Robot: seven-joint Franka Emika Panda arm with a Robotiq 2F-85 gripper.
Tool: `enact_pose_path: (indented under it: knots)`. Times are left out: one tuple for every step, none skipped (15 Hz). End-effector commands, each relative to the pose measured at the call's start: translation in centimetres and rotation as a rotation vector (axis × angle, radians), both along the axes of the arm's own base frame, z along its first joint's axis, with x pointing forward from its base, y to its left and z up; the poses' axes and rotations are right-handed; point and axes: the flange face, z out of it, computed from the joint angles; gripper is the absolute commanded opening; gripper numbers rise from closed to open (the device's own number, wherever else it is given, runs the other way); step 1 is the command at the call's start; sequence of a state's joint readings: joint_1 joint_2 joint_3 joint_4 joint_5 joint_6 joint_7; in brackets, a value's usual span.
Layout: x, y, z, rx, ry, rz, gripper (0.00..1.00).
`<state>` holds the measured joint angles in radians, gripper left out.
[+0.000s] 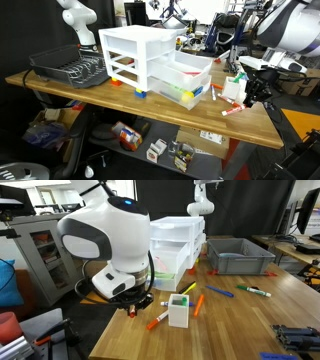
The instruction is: Take the red marker out of the pen holder and put it on the desk
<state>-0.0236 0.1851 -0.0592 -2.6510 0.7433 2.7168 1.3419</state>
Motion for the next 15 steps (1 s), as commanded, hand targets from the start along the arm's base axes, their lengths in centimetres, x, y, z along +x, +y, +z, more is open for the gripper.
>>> enact_pose_path:
  knots:
    - [1.0,-1.0,-0.5,0.022,-0.041,-0.034,0.51]
    - [1.1,-1.1,-0.5,0.020,-0.050,-0.039,0.59]
    - [1.1,-1.3,-0.2,0.009,-0.062,-0.047,0.66]
    - [1.1,-1.4,0.0,-0.009,-0.071,-0.050,0.73]
    - [1.1,-1.5,0.4,-0.030,-0.087,-0.047,0.80]
    - [1.1,-1.5,1.0,-0.052,-0.099,-0.041,0.88]
    - [1.0,-1.4,1.5,-0.059,-0.103,-0.013,0.95]
    - [1.6,-1.5,0.5,-0.037,-0.081,-0.037,0.77]
    - [1.6,-1.4,0.8,-0.042,-0.088,-0.027,0.84]
    - [1.6,-1.3,1.0,-0.042,-0.092,-0.024,0.90]
    - [1.5,-1.3,1.2,-0.042,-0.094,-0.024,0.95]
    - [1.5,-1.3,1.2,-0.042,-0.094,-0.024,0.95]
    - [1.4,-1.3,1.2,-0.043,-0.093,-0.024,0.95]
    - [1.4,-1.3,1.2,-0.043,-0.093,-0.024,0.95]
    - [1.4,-1.3,1.2,-0.043,-0.093,-0.024,0.95]
